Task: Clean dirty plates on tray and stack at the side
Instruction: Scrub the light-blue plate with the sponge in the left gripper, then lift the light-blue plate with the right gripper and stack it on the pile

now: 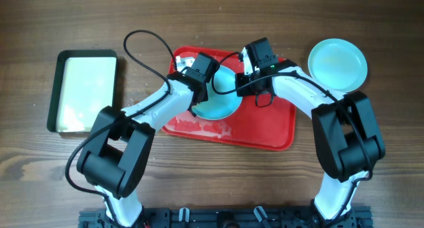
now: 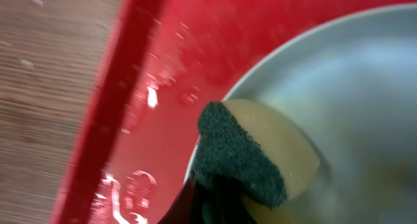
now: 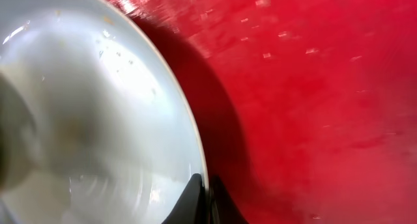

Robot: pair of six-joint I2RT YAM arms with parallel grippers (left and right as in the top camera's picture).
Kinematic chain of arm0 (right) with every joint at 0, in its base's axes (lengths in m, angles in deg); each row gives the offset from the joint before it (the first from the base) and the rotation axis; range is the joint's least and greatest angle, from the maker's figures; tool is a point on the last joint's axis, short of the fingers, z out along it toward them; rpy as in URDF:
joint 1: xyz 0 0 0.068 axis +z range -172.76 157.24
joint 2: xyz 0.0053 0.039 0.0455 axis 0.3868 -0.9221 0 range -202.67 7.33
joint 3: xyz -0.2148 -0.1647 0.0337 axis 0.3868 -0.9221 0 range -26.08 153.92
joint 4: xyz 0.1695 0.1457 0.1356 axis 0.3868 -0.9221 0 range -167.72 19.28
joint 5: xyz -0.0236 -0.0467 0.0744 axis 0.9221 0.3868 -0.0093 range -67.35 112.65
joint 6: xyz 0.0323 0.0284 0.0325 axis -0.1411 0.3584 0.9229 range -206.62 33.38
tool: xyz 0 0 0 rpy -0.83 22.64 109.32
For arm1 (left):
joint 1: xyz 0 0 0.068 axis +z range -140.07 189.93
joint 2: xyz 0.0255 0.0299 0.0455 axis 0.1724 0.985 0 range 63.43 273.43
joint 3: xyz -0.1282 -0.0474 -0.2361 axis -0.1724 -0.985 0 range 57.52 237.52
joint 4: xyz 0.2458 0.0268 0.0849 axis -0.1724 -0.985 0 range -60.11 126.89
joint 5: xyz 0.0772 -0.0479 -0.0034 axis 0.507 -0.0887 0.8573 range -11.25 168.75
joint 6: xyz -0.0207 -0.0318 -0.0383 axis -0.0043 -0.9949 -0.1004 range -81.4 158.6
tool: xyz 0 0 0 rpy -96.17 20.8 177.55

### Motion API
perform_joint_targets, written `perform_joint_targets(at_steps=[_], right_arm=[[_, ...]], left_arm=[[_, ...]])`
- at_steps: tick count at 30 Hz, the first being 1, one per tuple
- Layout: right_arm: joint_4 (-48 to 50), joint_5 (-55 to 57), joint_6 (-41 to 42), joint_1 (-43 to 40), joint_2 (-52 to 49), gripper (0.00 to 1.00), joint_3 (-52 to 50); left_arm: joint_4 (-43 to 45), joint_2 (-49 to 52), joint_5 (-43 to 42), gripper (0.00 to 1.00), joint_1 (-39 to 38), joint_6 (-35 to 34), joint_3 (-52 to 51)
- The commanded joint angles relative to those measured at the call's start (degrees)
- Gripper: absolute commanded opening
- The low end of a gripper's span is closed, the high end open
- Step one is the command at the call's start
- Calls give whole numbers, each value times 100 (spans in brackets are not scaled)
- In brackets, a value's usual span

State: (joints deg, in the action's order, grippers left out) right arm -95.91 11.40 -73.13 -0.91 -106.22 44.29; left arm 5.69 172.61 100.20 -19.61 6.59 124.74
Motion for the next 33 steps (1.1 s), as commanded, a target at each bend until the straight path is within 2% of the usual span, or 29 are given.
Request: perform_joint_targets(at_steps=[1, 4, 7, 8, 9, 11, 13, 18, 21, 24, 27, 30, 33], right_arm=[[-79, 448, -2, -92, -144, 4, 15], [48, 229, -201, -92, -129, 4, 17], [55, 72, -605, -90, -96, 4, 170], [-11, 76, -885, -76, -57, 4, 334], [-79, 101, -1104, -44, -20, 4, 459], [-175, 282, -1589, 63, 90, 4, 715], [-184, 850, -2074, 271, 302, 4, 885], [264, 3366, -4085, 1226, 1045, 4, 966], [922, 4360, -5141, 1703, 1217, 4, 966], [1978, 5346, -6417, 2118, 1233, 4, 966], [2791, 5694, -7514, 2356, 1233, 4, 966], [3132, 5670, -8229, 2474, 1233, 4, 966], [3292, 5650, -8244, 2514, 1233, 4, 966]], left_arm=[[-118, -85, 1742, 4, 173, 2, -37], [31, -629, 1506, 4, 267, -638, -2], [459, -1292, -238, 4, 782, -774, -2], [601, -1493, -1060, 4, 1147, -772, -2], [656, -1582, -1539, 4, 1456, -769, -2], [595, -1611, -1971, 4, 1954, -741, -2], [361, -1609, -2037, 4, 2457, -743, -2], [55, -1622, -2037, 4, 3589, -748, -2], [55, -1622, -2033, 4, 4009, -748, -2], [39, -1622, -2035, 4, 4419, -750, -2], [52, -1622, -2033, 4, 4782, -748, -2], [48, -1620, -1987, 4, 5034, -748, -13], [28, -1617, -1451, 4, 5160, -748, -114]])
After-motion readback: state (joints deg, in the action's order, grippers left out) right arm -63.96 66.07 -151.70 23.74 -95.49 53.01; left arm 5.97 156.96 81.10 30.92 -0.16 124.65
